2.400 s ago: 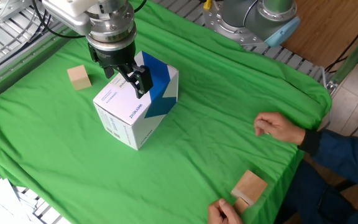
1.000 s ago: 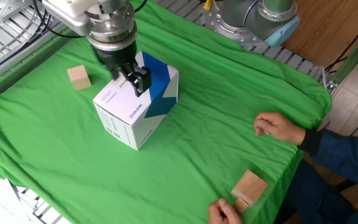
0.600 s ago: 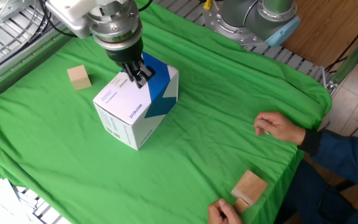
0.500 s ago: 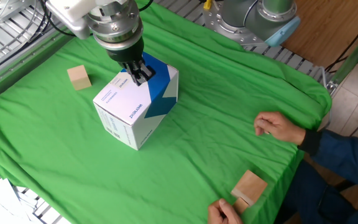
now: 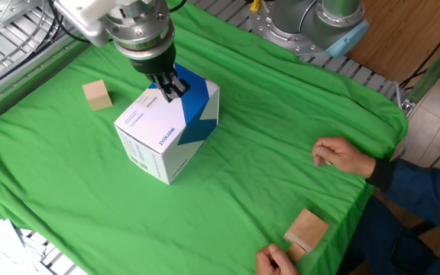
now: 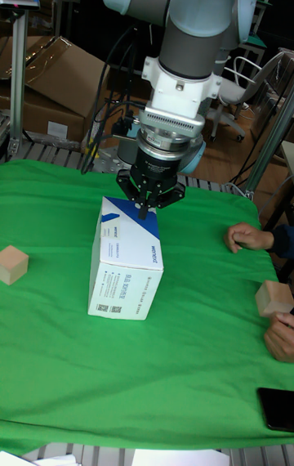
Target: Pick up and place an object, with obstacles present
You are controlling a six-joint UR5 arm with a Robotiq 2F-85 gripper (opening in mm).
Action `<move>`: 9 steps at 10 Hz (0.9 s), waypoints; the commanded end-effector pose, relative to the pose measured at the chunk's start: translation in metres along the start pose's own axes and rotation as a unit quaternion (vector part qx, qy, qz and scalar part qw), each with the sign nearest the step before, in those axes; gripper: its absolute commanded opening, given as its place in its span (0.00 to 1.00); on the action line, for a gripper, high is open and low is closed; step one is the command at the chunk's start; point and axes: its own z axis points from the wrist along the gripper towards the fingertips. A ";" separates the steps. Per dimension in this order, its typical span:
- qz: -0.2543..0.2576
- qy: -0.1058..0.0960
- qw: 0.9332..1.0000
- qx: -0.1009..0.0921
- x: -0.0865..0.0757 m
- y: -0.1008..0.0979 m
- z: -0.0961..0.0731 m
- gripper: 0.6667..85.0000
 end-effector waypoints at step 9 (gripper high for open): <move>-0.072 0.006 0.997 -0.006 0.000 -0.044 -0.008 0.00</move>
